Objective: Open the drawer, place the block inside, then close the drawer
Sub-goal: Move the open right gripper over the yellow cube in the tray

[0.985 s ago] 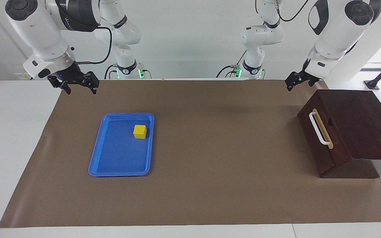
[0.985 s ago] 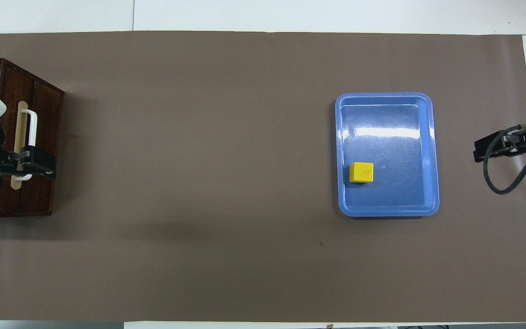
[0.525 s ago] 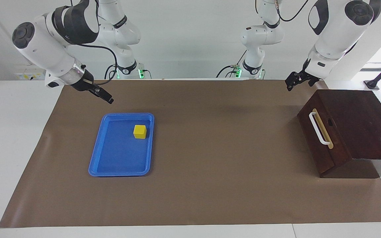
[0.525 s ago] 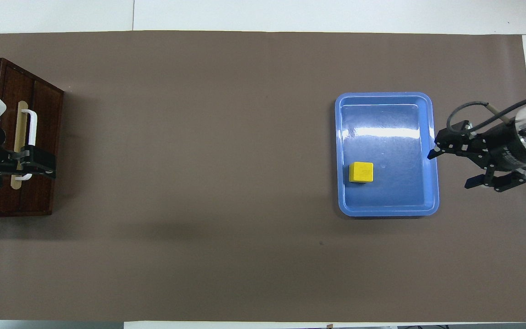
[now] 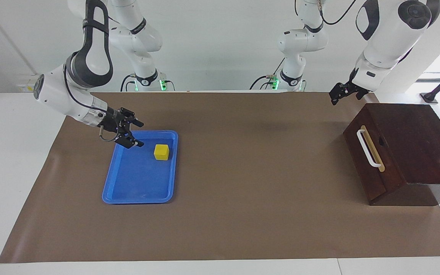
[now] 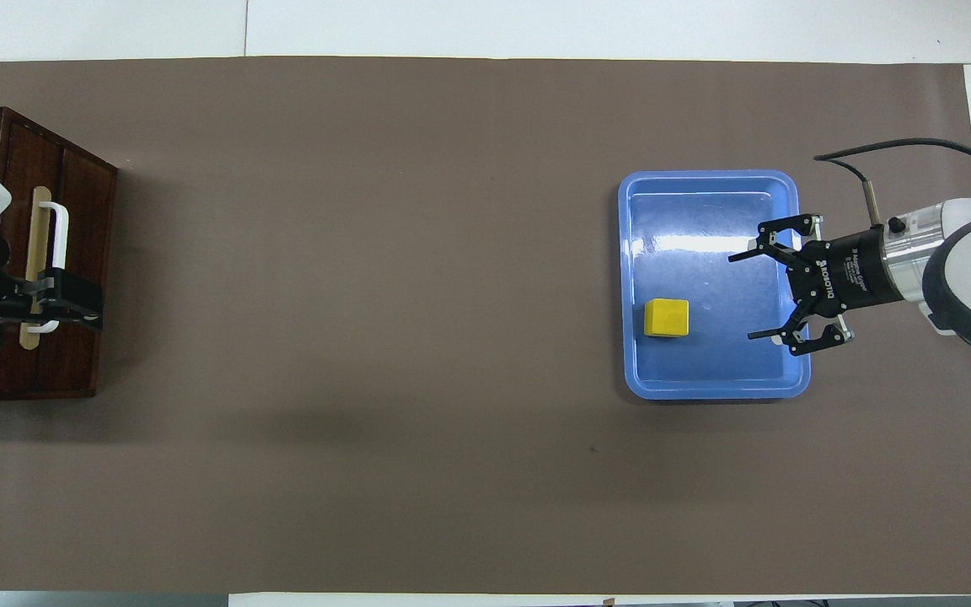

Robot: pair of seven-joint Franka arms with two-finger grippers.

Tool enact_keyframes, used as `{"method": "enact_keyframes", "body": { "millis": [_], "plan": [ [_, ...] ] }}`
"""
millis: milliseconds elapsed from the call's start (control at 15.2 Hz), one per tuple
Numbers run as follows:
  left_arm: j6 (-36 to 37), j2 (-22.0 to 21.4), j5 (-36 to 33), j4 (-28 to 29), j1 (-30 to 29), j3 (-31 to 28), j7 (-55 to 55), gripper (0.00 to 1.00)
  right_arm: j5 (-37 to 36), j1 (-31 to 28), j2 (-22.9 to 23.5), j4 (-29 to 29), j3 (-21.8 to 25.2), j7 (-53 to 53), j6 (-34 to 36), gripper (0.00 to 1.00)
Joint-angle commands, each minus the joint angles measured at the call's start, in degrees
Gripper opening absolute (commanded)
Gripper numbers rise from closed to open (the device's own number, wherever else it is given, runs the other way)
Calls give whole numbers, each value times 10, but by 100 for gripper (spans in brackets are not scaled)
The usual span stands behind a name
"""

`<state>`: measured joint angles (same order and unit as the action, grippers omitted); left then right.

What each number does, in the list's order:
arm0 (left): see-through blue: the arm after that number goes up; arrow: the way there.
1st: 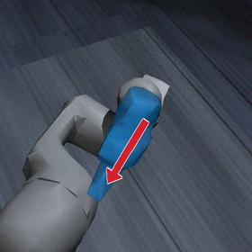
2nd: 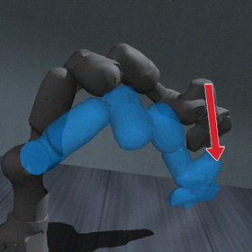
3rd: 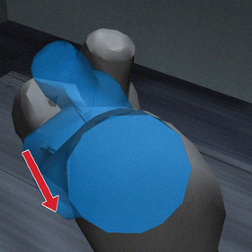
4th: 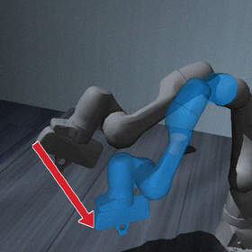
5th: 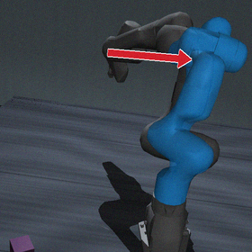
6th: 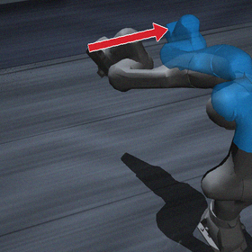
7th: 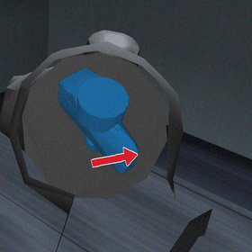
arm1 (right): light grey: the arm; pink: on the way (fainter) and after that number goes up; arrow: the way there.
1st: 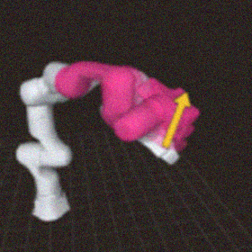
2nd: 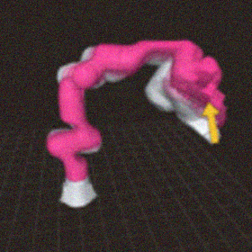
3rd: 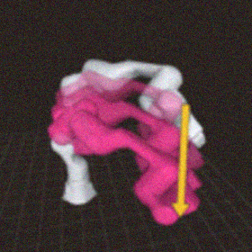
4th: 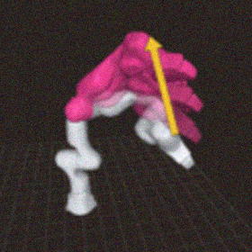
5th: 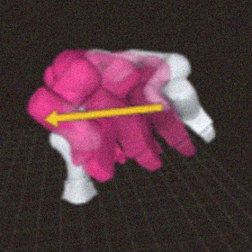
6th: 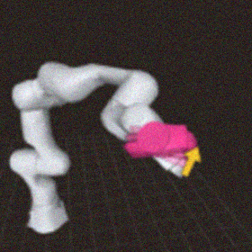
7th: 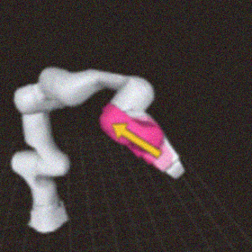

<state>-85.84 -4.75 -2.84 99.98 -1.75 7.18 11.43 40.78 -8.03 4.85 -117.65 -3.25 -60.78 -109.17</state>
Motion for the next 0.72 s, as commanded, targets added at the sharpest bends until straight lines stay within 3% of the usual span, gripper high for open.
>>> {"method": "enact_keyframes", "body": {
  "millis": [0,394,656],
  "plan": [
    [-7,-13,9,8,-4,0,-2,100,49,-9,23,-19,-6,-21,-23,100],
    [-7,-12,9,8,-4,0,-2,100,82,-4,82,-16,-7,16,-35,100],
    [-7,-13,9,8,-4,0,-2,100,101,3,91,-21,-7,27,-47,100]
  ]
}}
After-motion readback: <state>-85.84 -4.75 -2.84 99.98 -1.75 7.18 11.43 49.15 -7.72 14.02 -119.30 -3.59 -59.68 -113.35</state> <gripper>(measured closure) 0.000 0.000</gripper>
